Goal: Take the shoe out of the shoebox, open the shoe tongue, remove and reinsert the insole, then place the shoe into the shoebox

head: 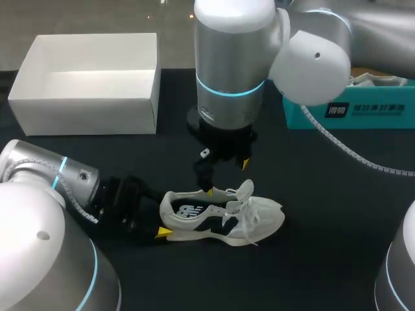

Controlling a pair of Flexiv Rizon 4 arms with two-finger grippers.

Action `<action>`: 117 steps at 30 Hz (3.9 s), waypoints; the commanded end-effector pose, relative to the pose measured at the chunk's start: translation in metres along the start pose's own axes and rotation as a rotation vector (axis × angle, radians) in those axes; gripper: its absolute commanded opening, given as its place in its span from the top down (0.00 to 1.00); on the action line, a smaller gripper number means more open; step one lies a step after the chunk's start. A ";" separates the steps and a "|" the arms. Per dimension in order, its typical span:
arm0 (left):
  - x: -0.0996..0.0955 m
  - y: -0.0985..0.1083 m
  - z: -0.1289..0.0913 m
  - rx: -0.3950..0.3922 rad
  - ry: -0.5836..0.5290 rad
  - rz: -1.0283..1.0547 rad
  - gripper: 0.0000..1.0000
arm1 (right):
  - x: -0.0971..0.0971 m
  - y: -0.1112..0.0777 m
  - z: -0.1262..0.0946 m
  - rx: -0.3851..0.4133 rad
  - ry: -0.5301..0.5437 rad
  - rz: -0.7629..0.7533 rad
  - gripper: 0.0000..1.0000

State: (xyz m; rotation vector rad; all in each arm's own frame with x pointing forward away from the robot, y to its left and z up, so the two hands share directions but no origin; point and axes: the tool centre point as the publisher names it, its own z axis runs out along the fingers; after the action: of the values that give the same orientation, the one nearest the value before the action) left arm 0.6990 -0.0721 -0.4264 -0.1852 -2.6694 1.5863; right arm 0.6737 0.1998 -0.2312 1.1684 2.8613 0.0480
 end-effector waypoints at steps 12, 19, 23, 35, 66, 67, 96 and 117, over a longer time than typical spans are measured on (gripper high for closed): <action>0.005 0.006 0.008 -0.003 -0.001 0.000 1.00 | -0.016 0.000 0.002 -0.117 0.067 -0.487 0.00; 0.005 0.006 0.008 -0.003 -0.001 0.000 1.00 | -0.021 0.004 0.000 -0.060 0.138 -0.510 0.00; 0.005 0.006 0.008 -0.003 -0.001 0.000 1.00 | -0.021 0.004 0.000 -0.060 0.138 -0.510 0.00; 0.005 0.006 0.008 -0.003 -0.001 0.000 1.00 | -0.022 0.007 0.004 -0.076 0.156 -0.514 1.00; 0.005 0.006 0.008 -0.003 -0.001 0.000 1.00 | -0.011 0.024 0.033 -0.068 0.265 -0.514 1.00; 0.005 0.006 0.008 -0.003 -0.001 0.000 1.00 | -0.011 0.024 0.033 -0.068 0.265 -0.514 1.00; 0.005 0.006 0.008 -0.003 -0.001 0.000 1.00 | -0.008 0.036 0.083 -0.023 0.221 -0.513 1.00; 0.005 0.006 0.008 -0.003 -0.001 0.000 1.00 | -0.002 0.048 0.112 0.017 0.112 -0.487 1.00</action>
State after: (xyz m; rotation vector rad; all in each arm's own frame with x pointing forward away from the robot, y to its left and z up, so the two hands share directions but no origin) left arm 0.6990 -0.0721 -0.4264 -0.1852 -2.6695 1.5863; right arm 0.7129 0.2275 -0.3340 0.4519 3.1587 0.0852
